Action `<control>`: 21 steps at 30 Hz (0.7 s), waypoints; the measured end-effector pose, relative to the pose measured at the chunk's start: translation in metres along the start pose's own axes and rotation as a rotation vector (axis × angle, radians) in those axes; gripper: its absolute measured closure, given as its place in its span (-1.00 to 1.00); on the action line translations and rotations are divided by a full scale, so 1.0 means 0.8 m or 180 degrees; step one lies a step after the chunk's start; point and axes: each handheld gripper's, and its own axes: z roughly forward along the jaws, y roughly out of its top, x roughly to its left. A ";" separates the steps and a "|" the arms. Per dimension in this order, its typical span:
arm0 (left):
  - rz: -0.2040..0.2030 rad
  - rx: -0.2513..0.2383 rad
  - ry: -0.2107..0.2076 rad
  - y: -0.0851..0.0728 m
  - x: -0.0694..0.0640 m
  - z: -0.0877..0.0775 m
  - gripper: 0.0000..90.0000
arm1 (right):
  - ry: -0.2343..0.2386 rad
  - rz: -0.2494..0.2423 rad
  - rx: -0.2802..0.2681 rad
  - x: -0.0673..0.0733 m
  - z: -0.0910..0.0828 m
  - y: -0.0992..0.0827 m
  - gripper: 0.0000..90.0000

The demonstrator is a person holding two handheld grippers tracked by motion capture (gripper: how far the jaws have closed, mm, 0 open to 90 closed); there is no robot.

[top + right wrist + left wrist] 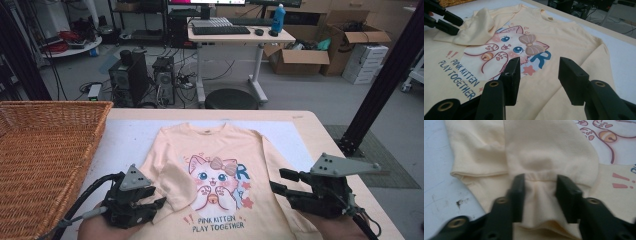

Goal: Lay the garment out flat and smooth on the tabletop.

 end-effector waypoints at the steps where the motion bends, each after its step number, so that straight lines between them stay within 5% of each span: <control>1: -0.0016 -0.0010 -0.0026 0.000 0.000 -0.001 0.78 | -0.0003 -0.0016 0.0007 0.002 -0.002 0.000 0.18; 6: -0.0418 -0.0163 -0.0264 -0.001 -0.007 -0.017 0.93 | 0.0032 -0.0107 0.0052 0.018 -0.007 0.001 0.20; 14: -0.0653 -0.0469 -0.0337 -0.033 -0.057 -0.062 0.90 | 0.0145 -0.0180 0.0084 0.048 -0.015 -0.002 0.21; 16: -0.0775 -0.0477 -0.0428 -0.042 -0.062 -0.069 0.68 | 0.0166 -0.0194 0.0096 0.055 -0.016 -0.004 0.21; 21: -0.0817 -0.0616 -0.0329 -0.054 -0.057 -0.090 0.16 | 0.0235 -0.0256 0.0110 0.076 -0.013 -0.002 0.21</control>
